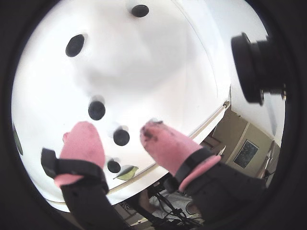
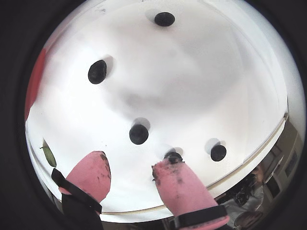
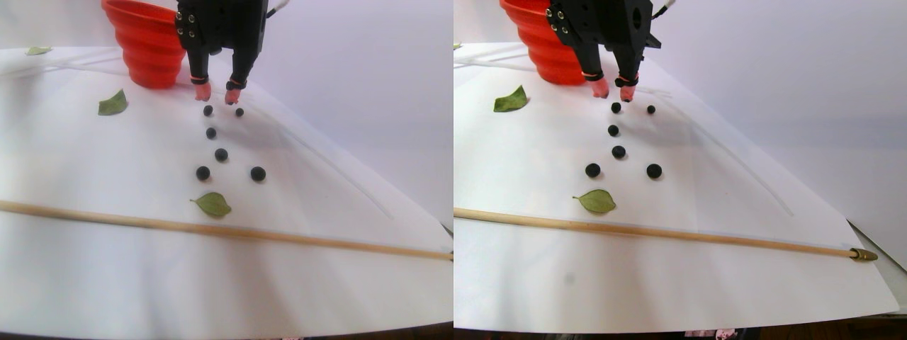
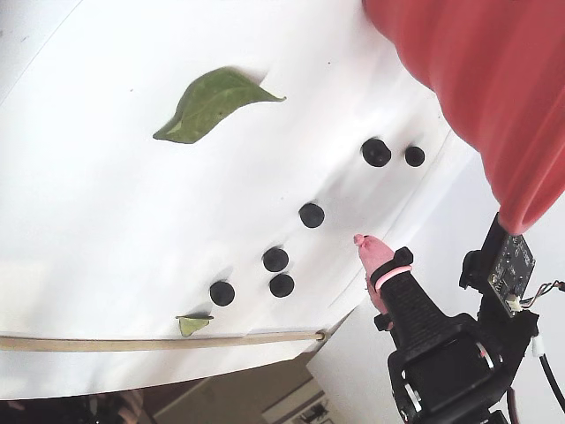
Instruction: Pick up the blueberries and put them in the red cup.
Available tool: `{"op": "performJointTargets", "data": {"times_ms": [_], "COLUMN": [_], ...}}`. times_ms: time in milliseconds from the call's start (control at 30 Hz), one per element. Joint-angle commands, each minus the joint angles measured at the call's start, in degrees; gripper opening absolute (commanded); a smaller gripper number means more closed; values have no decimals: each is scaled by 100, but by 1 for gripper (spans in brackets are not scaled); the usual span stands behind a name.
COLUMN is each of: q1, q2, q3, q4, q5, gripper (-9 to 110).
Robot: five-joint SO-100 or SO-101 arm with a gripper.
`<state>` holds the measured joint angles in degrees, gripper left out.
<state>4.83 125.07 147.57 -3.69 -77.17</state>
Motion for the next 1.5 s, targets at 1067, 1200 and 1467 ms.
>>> {"op": "performJointTargets", "data": {"times_ms": [1067, 1200, 1467], "q1": [-193, -229, -290], "q2": [-1696, -1881, -2030], "q3": [-1020, -1099, -1195], "q4": [-1793, -1951, -2109], "q5": [167, 264, 360], "gripper": [17, 17, 17]}}
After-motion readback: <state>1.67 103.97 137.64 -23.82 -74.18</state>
